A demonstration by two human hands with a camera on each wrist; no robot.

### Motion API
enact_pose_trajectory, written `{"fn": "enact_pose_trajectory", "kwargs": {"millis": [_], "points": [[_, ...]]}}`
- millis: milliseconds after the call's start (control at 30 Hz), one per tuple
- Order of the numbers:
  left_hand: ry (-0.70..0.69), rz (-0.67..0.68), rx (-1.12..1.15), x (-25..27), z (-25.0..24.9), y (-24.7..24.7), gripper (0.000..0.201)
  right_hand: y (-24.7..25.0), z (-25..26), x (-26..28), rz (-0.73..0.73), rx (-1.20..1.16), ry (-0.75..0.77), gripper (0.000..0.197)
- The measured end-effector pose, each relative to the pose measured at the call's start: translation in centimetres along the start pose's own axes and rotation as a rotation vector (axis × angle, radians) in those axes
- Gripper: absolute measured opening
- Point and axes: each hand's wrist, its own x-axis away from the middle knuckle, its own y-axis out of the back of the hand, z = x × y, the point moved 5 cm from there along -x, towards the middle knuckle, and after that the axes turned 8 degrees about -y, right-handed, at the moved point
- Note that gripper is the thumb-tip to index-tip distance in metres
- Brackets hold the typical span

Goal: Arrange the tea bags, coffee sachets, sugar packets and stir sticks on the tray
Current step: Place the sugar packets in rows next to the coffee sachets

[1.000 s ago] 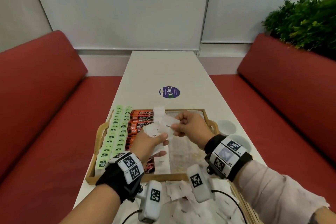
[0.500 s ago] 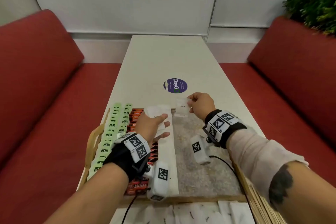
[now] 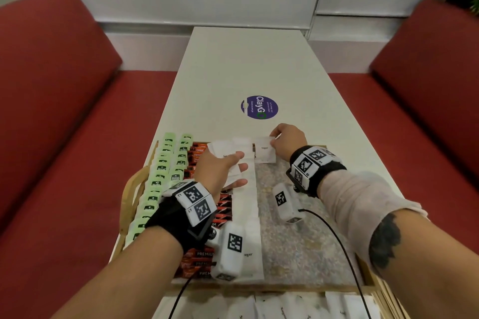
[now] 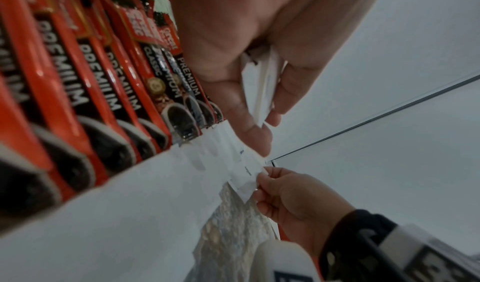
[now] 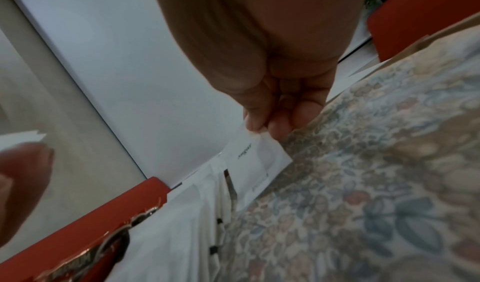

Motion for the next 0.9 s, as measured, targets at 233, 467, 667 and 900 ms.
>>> {"fn": "enact_pose_trajectory", "kwargs": {"millis": [233, 467, 667, 900], "points": [[0.012, 0.017, 0.014, 0.2, 0.0, 0.0, 0.021, -0.6, 0.4, -0.3, 0.014, 0.007, -0.006, 0.016], [0.022, 0.022, 0.030, 0.1, 0.2, 0.1, 0.023, -1.0, 0.4, -0.7, 0.014, 0.074, -0.039, 0.023], [0.092, 0.064, 0.159, -0.1, 0.3, 0.0, 0.019, -1.2, 0.4, -0.8, 0.013, 0.059, -0.031, 0.024], [0.082, 0.138, 0.194, -0.4, 0.5, -0.4, 0.031, -0.1, 0.6, 0.4, 0.003, -0.044, 0.043, 0.018]]}}
